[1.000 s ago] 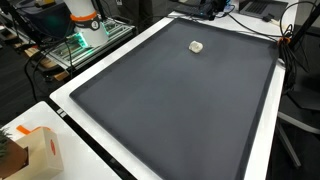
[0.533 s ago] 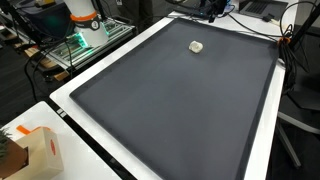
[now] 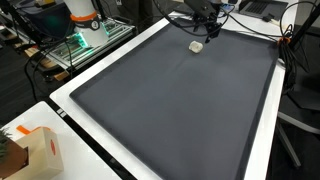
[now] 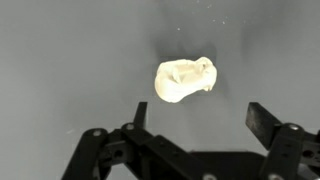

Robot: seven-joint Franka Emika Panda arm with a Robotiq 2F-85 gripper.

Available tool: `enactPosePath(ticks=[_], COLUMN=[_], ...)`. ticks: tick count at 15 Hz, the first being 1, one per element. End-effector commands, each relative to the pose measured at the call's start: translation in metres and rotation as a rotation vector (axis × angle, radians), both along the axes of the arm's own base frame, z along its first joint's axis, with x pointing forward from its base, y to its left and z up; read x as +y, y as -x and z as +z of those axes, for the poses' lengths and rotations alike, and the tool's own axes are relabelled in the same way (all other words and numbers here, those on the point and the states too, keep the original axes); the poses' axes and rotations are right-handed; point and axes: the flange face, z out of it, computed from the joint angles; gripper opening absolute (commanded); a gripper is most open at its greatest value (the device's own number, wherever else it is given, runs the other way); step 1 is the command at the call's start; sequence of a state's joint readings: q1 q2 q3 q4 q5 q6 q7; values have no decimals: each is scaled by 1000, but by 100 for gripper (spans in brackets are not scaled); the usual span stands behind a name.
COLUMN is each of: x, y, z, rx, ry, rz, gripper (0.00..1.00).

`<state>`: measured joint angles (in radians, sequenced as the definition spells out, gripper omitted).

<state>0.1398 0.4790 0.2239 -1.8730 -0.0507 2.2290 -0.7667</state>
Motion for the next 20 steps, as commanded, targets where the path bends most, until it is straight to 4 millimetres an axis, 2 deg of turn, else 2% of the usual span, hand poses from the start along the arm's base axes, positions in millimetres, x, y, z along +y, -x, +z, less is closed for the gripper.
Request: enactPosePath(ticks=[1, 5, 6, 7, 9, 14, 18, 19, 20], x=[-6, -10, -11, -11, -12, -13, -12, -12, -12], y=[6, 7, 7, 7, 7, 8, 7, 7, 7], z=[-22, -35, -37, -38, -40, -42, -41, -41, -40], rx=[4, 4, 3, -1, -4, 0, 2, 1, 2], ry=[-19, -28, -32, -35, -36, -41, -43, -43, -44], rz=[70, 102, 107, 110, 120, 150, 164, 166, 168], gripper=[100, 100, 96, 72, 71, 31, 5, 1, 4])
